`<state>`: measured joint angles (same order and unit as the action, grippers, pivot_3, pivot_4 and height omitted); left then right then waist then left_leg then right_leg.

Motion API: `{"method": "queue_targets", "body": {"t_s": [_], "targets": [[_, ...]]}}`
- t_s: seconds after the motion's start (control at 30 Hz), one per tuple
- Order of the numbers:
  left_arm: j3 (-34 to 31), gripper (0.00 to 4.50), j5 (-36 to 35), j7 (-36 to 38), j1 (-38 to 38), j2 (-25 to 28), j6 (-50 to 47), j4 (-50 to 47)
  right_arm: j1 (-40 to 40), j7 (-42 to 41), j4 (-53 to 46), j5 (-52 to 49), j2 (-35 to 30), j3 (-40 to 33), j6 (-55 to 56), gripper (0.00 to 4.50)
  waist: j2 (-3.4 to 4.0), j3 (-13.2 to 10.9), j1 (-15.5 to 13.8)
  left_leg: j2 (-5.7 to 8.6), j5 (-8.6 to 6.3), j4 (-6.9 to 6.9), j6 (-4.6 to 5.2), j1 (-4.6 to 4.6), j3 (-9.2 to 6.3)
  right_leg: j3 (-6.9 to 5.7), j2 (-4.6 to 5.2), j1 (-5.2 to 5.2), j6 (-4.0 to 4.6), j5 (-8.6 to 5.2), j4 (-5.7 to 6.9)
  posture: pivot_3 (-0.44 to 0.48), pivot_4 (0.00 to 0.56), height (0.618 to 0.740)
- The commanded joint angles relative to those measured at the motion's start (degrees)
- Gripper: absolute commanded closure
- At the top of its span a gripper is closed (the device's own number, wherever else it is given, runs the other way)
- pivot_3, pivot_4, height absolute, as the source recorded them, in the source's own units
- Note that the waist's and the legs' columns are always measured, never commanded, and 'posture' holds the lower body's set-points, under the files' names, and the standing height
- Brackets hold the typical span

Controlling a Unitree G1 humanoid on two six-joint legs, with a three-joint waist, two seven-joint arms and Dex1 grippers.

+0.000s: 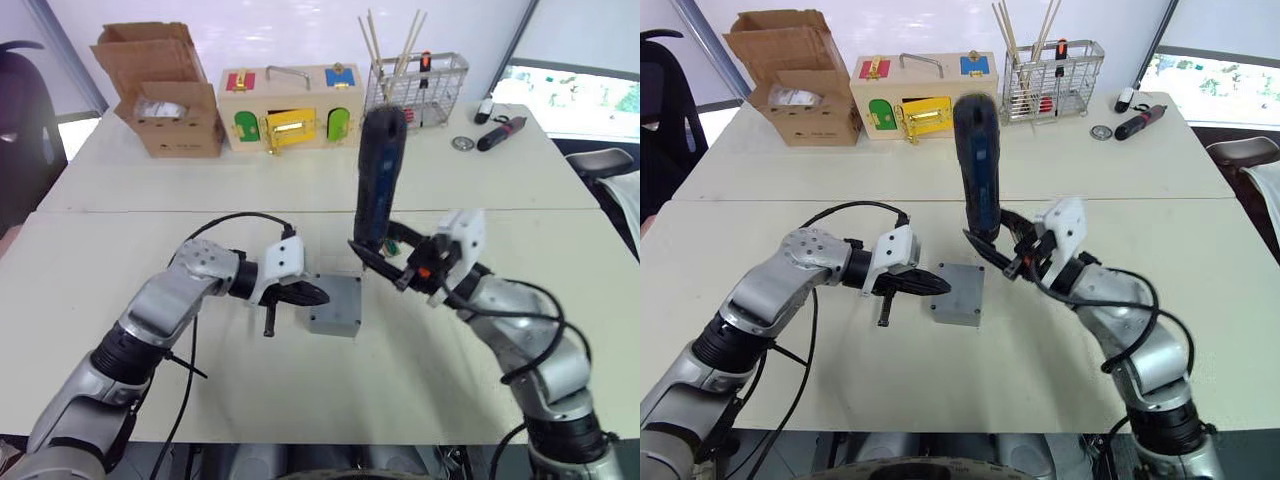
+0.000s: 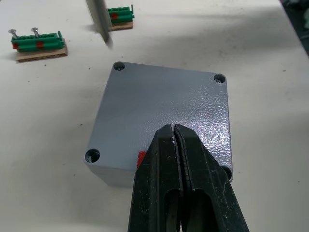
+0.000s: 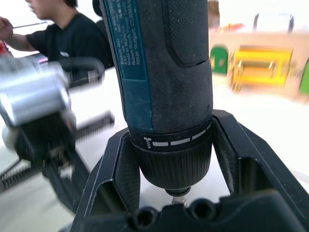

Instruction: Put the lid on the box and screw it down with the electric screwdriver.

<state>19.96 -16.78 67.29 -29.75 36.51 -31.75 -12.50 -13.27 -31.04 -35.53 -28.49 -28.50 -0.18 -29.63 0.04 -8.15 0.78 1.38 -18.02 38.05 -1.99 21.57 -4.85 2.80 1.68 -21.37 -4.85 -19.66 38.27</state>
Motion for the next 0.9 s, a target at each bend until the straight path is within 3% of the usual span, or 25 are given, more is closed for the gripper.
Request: {"method": "queue_targets", "body": {"t_s": [0.03, 0.2, 0.33, 0.47, 0.53, 0.6, 0.7, 0.9], "targets": [[-1.6, 4.5, -1.0, 1.2, 0.7, 1.6, -0.9, 1.4, -5.5, 1.3, -4.5, -8.2, -0.8, -5.4, -4.4, 2.67, -0.01, -0.1, 0.1, 0.0, 0.0, -0.04, 0.0, 0.01, 0.0, 0.0, 0.0, -0.02, 0.0, 0.0, -0.02, 0.0, 0.15, 0.74], [-6.7, 4.5, -4.7, 3.4, -2.9, 3.5, -1.5, 3.3, -12.1, 4.5, -2.6, -18.2, -2.0, -10.1, -12.6, 2.67, -0.02, -0.7, 0.0, -0.01, 0.03, -0.04, -0.05, 0.0, 0.0, -0.01, 0.02, -0.02, 0.02, 0.01, 0.0, 0.0, 0.15, 0.74], [-9.7, 4.5, -6.1, 5.2, -8.6, 3.7, -0.2, 8.0, -15.9, 12.7, 2.1, -27.6, -4.2, -14.8, -24.9, 2.67, -0.05, -0.8, -0.2, 0.0, 0.04, 0.1, -0.06, 0.44, -0.05, -0.11, 0.05, -0.32, 0.01, 0.01, 0.0, 0.0, 0.15, 0.74], [-11.5, 4.5, -8.6, 6.7, -15.4, 0.9, 0.4, 11.3, -21.1, 16.9, 11.9, -42.7, -16.2, -23.1, -40.3, 2.67, -0.04, -0.8, -0.3, 0.16, 0.23, 0.43, -0.36, 1.25, 0.02, -0.15, 0.25, -1.04, -0.02, 0.05, 0.16, 0.0, 0.15, 0.74], [-11.5, 4.5, -11.5, 8.2, -16.6, -0.8, -1.1, 9.0, -21.8, 14.9, 18.2, -45.4, -26.3, -25.8, -49.5, 2.67, 0.08, -0.9, -0.5, 0.16, 0.19, 0.75, -0.29, 1.82, -0.01, -0.24, 0.24, -1.42, -0.03, 0.05, 0.2, 0.0, 0.15, 0.74], [-10.6, 4.5, -12.3, 8.9, -16.4, -1.5, -1.5, 6.8, -21.4, 13.5, 22.1, -46.1, -32.2, -25.9, -54.7, 2.67, 0.09, -0.9, -0.4, 0.16, 0.1, 0.84, -0.14, 1.96, 0.02, -0.25, 0.24, -1.5, -0.04, 0.05, 0.24, 0.0, 0.15, 0.74], [-7.5, 4.5, -11.9, 10.1, -15.1, -2.7, -0.1, 2.3, -18.1, 12.3, 30.4, -46.3, -40.5, -23.8, -62.3, 2.67, 0.06, -0.9, 0.1, 0.09, 0.03, 0.82, 0.0, 1.95, 0.15, -0.19, 0.19, -1.46, -0.04, 0.04, 0.21, 0.0, 0.15, 0.74], [-1.0, 4.5, -5.1, 9.8, -11.7, -2.7, 5.5, 1.3, -6.8, 9.4, 37.8, -43.7, -49.0, -21.0, -62.9, 2.67, 0.16, -1.0, -0.1, 0.03, -0.15, 1.1, 0.31, 1.69, 0.31, 0.04, 0.08, -1.47, -0.04, 0.04, 0.79, 0.0, 0.15, 0.74]]}}
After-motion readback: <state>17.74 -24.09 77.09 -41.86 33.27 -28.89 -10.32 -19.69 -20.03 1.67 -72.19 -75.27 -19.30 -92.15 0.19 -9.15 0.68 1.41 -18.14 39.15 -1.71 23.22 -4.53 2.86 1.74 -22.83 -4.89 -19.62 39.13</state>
